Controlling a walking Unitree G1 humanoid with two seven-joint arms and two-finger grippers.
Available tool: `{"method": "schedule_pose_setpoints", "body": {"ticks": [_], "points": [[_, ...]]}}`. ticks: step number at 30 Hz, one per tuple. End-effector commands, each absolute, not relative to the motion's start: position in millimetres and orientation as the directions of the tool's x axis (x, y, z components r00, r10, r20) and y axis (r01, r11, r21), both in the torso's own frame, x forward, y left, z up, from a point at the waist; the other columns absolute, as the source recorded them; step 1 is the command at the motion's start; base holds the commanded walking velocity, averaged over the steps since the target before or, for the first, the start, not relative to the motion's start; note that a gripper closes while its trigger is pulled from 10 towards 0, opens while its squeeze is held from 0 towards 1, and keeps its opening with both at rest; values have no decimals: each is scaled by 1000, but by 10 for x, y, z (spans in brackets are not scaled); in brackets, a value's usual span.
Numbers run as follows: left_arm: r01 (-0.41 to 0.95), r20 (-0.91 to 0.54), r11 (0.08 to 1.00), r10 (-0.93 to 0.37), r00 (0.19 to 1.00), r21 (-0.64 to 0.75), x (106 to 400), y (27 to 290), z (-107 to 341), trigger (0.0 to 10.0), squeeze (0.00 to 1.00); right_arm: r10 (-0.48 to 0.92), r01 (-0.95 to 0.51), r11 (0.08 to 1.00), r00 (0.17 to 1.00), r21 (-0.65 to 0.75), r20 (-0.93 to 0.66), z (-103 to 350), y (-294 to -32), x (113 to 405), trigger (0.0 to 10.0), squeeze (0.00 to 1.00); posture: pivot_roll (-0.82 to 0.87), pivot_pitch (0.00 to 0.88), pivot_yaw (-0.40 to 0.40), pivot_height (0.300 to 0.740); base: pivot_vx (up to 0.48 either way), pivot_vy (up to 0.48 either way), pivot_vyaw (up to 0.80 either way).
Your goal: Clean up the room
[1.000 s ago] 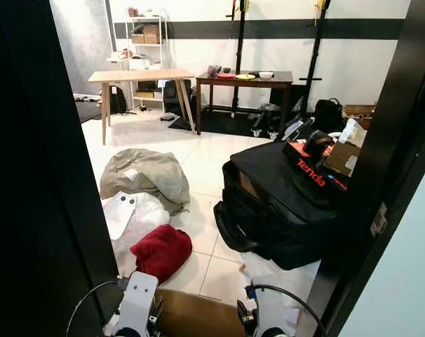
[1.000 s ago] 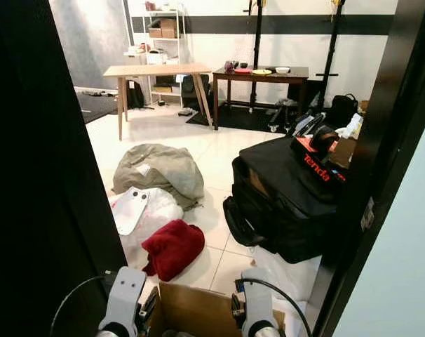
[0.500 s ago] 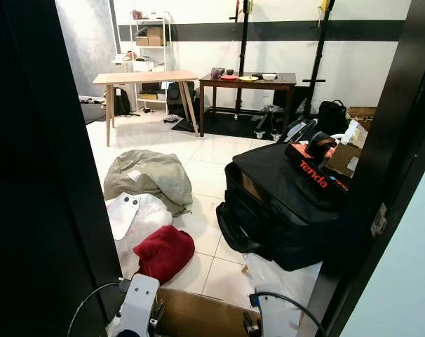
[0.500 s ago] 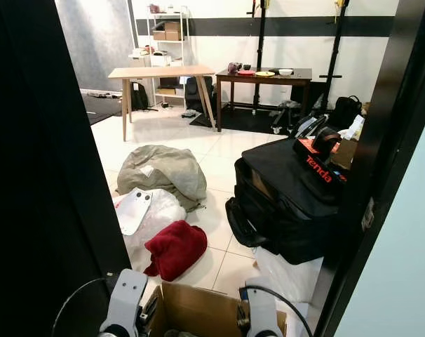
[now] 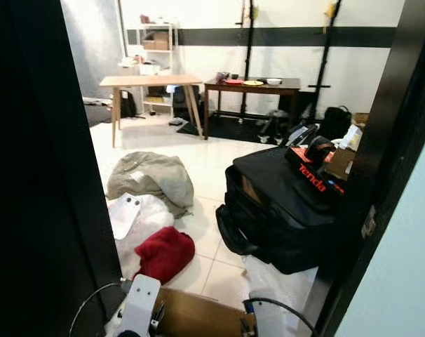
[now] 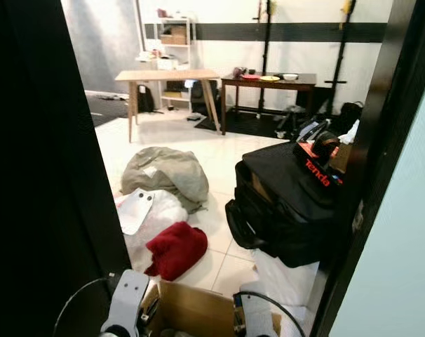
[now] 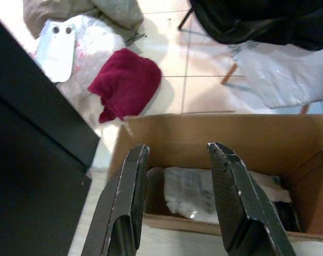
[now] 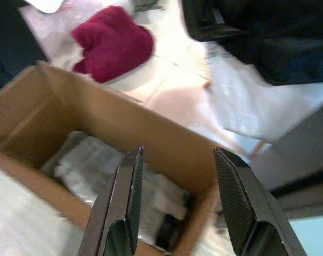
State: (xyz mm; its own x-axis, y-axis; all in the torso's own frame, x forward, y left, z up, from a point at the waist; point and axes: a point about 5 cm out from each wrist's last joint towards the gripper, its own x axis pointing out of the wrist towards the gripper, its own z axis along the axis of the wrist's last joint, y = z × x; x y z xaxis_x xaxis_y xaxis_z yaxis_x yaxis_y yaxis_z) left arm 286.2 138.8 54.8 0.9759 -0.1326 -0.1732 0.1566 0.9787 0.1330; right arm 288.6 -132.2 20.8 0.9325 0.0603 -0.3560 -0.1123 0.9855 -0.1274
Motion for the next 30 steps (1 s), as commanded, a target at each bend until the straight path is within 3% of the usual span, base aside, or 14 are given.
{"method": "schedule_pose_setpoints", "body": {"ticks": [1,26,30], "points": [[154,-194,980,-128,973,129,2841,1404,504,10000,0,49,-110,983,928,-146,-368,161,-1323,2856,10000,0,27,82,14,740,0,0,0],[151,-187,980,-125,974,128,2864,1424,520,10000,0,90,-137,986,916,-95,-392,112,-1279,2814,10000,0,26,79,17,740,0,0,0],[148,-182,981,-124,975,126,2866,1426,532,10000,0,84,-129,988,912,-85,-401,102,-1287,2807,10000,0,25,80,17,740,0,0,-800]]}}
